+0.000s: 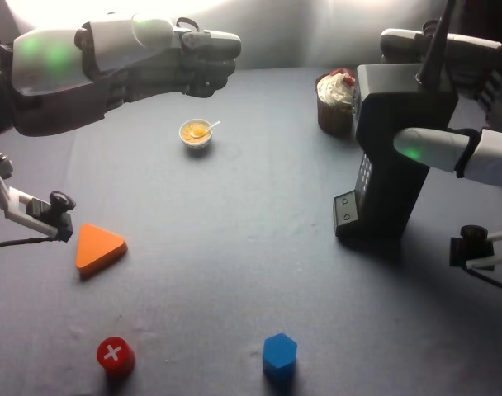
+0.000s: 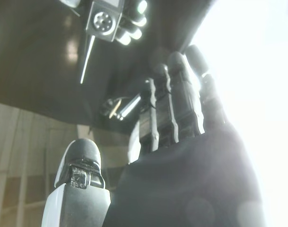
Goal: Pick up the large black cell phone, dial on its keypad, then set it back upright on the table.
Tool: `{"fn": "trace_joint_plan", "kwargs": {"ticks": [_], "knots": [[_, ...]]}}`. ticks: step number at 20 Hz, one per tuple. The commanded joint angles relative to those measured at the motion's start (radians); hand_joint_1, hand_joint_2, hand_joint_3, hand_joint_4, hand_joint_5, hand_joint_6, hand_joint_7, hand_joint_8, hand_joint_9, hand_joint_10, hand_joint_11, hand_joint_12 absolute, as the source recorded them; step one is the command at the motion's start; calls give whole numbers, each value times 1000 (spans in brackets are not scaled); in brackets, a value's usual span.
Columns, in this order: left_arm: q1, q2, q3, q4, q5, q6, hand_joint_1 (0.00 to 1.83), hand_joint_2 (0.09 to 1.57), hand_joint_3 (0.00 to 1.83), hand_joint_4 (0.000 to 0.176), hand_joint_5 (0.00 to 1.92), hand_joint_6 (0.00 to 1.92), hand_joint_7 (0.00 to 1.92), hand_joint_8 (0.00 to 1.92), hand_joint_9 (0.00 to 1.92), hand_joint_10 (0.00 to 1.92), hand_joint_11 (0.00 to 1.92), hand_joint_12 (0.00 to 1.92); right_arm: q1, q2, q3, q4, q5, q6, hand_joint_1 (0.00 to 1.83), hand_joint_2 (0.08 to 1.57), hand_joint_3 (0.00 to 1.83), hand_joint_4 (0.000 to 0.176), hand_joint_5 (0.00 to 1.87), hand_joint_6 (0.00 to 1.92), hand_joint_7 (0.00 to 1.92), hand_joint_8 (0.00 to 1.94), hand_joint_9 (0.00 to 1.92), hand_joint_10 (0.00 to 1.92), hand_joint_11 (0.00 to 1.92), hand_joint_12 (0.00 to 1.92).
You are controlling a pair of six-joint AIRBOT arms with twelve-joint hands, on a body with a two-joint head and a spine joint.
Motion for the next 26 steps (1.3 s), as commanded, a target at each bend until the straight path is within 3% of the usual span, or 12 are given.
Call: {"fn": "trace_joint_plan", "kwargs": {"ticks": [1, 3, 4, 5, 6, 9, 12, 14, 17, 20, 22, 26], "knots": [[-20, 1, -2, -65, -100, -11, 0, 1222, 1, 25, 302, 1, 303, 0, 269, 0, 0, 601, 2, 15, 1, 9, 128, 13, 987, 1100, 0, 0, 624, 2, 517, 0, 530, 17, 274, 991], [-20, 1, -2, -65, -100, -11, 0, 1221, 0, 26, 295, 1, 296, 1, 276, 3, 0, 636, 2, 16, 1, 9, 128, 13, 933, 1071, 0, 0, 581, 0, 499, 0, 486, 1, 190, 967], [-20, 1, -2, -65, -100, -11, 0, 1216, 0, 29, 279, 4, 331, 11, 315, 14, 0, 685, 2, 17, 1, 9, 128, 13, 903, 1015, 0, 9, 551, 2, 485, 0, 440, 0, 118, 980], [-20, 1, -2, -65, -100, -11, 0, 1218, 0, 27, 284, 6, 330, 8, 315, 12, 0, 692, 2, 18, 1, 9, 128, 13, 892, 987, 0, 49, 551, 1, 461, 0, 428, 0, 81, 1014], [-20, 1, -2, -65, -100, -11, 0, 1218, 0, 25, 292, 6, 347, 10, 331, 13, 0, 708, 2, 18, 1, 7, 128, 12, 891, 957, 0, 77, 521, 0, 438, 0, 411, 0, 40, 1033], [-20, 1, -2, -65, -100, -11, 0, 1214, 0, 31, 269, 1, 350, 3, 334, 5, 0, 692, -1, 21, -4, 3, 128, 12, 792, 926, 0, 137, 350, 0, 278, 0, 262, 0, 0, 771], [-19, 1, -3, -65, -100, -11, 0, 1214, 1, 31, 292, 6, 358, 1, 346, 5, 0, 745, -9, 24, -7, 0, 128, 11, 708, 893, 0, 164, 271, 1, 184, 2, 149, 1, 0, 521], [-19, 2, -4, -65, -100, -11, 0, 1214, 0, 34, 292, 2, 355, 0, 346, 2, 0, 767, -15, 27, -8, 0, 128, 7, 641, 887, 0, 175, 186, 0, 122, 1, 80, 0, 0, 398], [-19, 2, -7, -65, -100, -11, 0, 1218, 1, 31, 303, 2, 370, 3, 365, 6, 0, 776, -23, 32, -9, 0, 128, 3, 580, 841, 0, 176, 76, 8, 8, 0, 1, 0, 0, 39], [-19, 3, -12, -65, -100, -11, 0, 1219, 0, 26, 272, 1, 328, 2, 318, 1, 0, 685, -46, 44, -19, 0, 128, -16, 492, 813, 0, 169, 18, 0, 0, 0, 0, 0, 0, 0], [-19, 4, -16, -65, -100, -11, 0, 1224, 2, 21, 287, 6, 333, 3, 321, 3, 0, 703, -72, 59, -34, -1, 118, -39, 427, 800, 0, 153, 0, 0, 0, 0, 0, 0, 0, 0], [-15, 9, -30, -65, -100, -11, 0, 1221, 0, 24, 295, 4, 320, 1, 319, 1, 0, 731, -127, 110, -87, 12, 103, -88, 259, 821, 0, 156, 0, 0, 0, 0, 0, 0, 0, 0]]}}
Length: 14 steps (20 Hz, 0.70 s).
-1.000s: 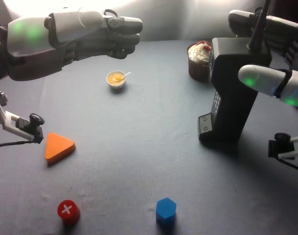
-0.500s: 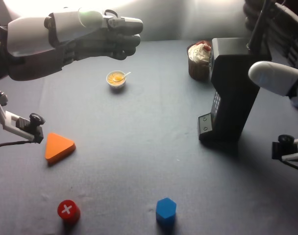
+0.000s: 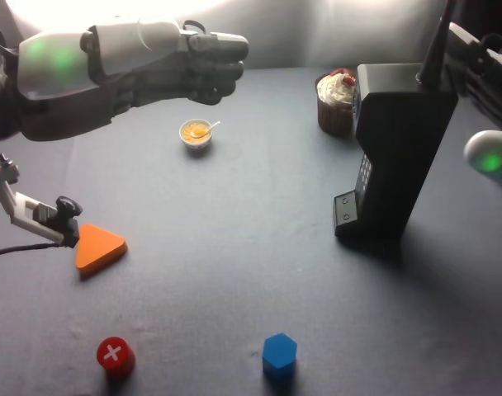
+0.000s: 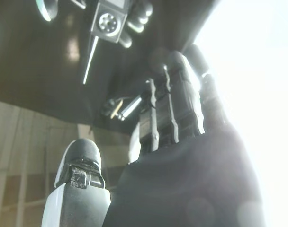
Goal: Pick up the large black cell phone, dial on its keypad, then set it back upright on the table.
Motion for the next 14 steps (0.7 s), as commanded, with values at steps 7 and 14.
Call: {"fn": "trace_joint_plan", "kwargs": {"ticks": [7, 14], "knots": [[-17, 8, -23, -60, -100, -10, 0, 1216, 0, 34, 275, 0, 310, 9, 294, 10, 0, 639, -81, 157, -158, 111, 143, -80, 218, 822, 2, 143, 0, 0, 0, 0, 0, 0, 0, 0], [-20, 18, -39, -62, -100, -11, 0, 1232, 1, 28, 273, 0, 304, 3, 304, 5, 0, 650, -268, 364, -406, 147, 203, -36, 250, 849, 10, 136, 0, 0, 0, 0, 0, 0, 0, 0]]}}
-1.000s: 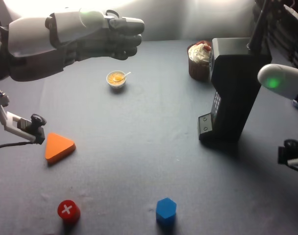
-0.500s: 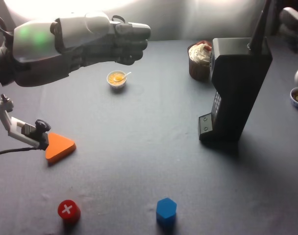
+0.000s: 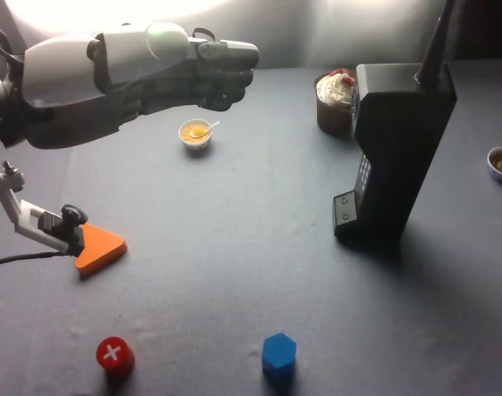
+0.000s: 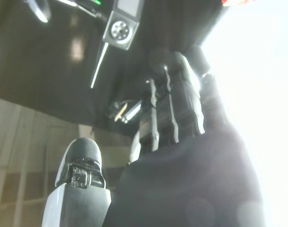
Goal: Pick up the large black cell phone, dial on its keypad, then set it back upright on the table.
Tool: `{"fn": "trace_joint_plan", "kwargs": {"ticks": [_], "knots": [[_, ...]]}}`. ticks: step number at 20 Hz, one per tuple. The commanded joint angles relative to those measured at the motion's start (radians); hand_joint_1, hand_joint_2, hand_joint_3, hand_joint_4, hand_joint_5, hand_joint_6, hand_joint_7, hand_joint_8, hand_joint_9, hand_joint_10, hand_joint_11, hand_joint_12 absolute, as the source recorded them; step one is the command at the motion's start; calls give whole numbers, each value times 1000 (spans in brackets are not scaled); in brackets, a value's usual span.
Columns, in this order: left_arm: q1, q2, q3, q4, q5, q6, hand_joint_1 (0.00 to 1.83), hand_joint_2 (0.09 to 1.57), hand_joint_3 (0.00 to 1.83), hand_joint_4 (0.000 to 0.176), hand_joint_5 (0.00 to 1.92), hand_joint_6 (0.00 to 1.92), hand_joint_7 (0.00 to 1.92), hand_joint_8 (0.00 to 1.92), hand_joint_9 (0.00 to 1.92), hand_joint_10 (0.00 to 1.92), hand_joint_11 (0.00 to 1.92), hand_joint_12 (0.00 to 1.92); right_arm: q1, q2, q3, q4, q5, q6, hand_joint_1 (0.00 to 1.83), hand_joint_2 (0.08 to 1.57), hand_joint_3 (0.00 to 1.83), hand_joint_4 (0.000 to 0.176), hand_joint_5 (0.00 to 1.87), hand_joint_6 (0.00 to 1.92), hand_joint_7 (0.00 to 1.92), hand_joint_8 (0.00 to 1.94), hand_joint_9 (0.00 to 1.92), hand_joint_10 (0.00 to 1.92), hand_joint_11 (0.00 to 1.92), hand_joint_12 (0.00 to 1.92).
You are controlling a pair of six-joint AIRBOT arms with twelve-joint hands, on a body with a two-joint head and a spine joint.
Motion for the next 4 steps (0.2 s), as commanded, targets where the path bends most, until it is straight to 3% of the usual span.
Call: {"fn": "trace_joint_plan", "kwargs": {"ticks": [1, 4], "knots": [[-22, 8, -5, -62, -101, -11, 0, 1229, 0, 28, 268, 0, 313, 7, 304, 5, 0, 649, -17, 23, -20, 0, 183, 18, 267, 843, 7, 141, 0, 0, 0, 0, 0, 0, 0, 0], [-19, 7, -6, -68, -100, -11, 0, 1227, 0, 28, 278, 7, 338, 11, 312, 6, 0, 671, -142, 87, -109, 39, 285, 51, 273, 870, 16, 139, 0, 0, 0, 0, 0, 0, 9, 4]]}}
